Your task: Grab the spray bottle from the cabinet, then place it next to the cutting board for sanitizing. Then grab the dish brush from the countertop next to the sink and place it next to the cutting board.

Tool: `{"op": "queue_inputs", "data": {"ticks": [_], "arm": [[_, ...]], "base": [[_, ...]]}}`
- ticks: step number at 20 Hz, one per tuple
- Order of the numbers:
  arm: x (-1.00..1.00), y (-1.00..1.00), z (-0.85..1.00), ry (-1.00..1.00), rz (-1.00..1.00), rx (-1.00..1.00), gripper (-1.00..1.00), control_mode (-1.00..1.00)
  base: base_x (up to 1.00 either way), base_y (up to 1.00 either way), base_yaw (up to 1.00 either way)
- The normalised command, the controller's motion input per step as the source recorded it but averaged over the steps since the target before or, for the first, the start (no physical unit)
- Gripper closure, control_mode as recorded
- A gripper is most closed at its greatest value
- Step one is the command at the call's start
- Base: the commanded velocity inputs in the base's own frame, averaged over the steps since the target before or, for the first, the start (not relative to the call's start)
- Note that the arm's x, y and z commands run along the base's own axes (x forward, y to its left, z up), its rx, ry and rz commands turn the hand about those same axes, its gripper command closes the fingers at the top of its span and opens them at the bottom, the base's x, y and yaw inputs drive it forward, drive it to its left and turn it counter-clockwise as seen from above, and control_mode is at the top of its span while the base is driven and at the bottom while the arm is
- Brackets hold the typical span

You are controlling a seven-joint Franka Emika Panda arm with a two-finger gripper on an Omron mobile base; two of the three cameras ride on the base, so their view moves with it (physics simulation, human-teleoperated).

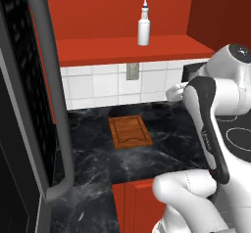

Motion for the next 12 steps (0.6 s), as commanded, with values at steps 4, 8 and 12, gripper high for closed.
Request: {"op": "queue_inputs", "data": {"ticks": [4,8,12], "arm": [[-0.54,0.00,0.43,-0.64,0.06,0.00,-1.00,-1.00],[-0.39,0.00,0.58,-0.58,0.01,0.00,-1.00,-1.00],[-0.14,0.00,0.83,-0.38,0.01,0.01,-1.00,-1.00]], "base": [[0.00,0.00,0.00],[0.00,0.00,0.00],[0.00,0.00,0.00]]}}
